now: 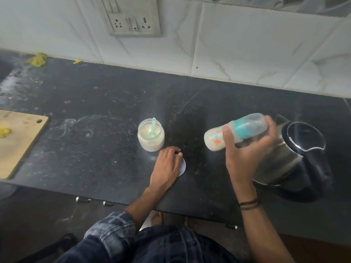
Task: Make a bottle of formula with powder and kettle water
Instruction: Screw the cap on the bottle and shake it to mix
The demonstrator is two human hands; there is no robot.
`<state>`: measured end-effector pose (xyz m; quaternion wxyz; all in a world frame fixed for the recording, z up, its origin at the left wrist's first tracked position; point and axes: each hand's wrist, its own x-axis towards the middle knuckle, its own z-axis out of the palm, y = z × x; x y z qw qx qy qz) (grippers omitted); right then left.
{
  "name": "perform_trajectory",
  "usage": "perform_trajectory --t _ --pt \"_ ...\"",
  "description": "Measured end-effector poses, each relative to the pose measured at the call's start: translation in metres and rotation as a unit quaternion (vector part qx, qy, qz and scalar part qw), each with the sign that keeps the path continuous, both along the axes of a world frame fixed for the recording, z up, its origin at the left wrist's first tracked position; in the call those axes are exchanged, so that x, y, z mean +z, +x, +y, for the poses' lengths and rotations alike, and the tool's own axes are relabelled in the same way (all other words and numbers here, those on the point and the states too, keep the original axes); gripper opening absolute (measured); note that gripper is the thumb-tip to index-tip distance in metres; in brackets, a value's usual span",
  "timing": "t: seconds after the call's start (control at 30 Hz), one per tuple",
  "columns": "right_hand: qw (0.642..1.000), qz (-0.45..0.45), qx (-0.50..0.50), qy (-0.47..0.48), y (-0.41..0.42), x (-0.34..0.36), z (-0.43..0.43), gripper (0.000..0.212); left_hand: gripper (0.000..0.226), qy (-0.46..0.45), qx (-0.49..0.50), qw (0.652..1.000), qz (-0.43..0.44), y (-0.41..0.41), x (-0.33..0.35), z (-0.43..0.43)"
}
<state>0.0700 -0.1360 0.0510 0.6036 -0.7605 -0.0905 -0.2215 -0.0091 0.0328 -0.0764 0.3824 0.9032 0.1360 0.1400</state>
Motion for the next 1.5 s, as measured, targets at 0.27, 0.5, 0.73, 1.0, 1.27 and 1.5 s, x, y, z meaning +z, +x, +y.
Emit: perform_trajectory --t 0.27,0.5,0.73,1.0,1.27,1.5 --pt "0.999 -0.033 0.035 0.011 0.001 0.008 -0.002 0.087 0.018 0.001 -0.005 1.0 -0.008 -0.002 0.002 -0.001" --pt "0.995 0.04 0.064 -0.06 0.009 0.001 0.007 0.085 0.022 -0.016 0.002 1.0 0.007 -0.002 0.001 -0.001" --pt "0.997 -0.021 0.029 -0.065 0.011 0.009 0.006 0.087 0.027 -0.02 0.009 1.0 0.014 -0.001 -0.004 0.0" --pt "0.998 -0.065 0.016 0.006 -0.004 0.0 0.003 0.087 0.028 -0.025 0.005 1.0 0.017 -0.001 -0.001 -0.001" --pt "0.997 -0.061 0.039 0.007 -0.006 0.005 0.0 0.083 0.03 -0.026 0.005 0.999 0.022 -0.001 -0.001 0.0" --pt "0.996 0.013 0.036 -0.085 0.002 -0.005 0.001 0.081 0.03 -0.031 -0.001 0.999 0.02 -0.002 -0.002 0.0"
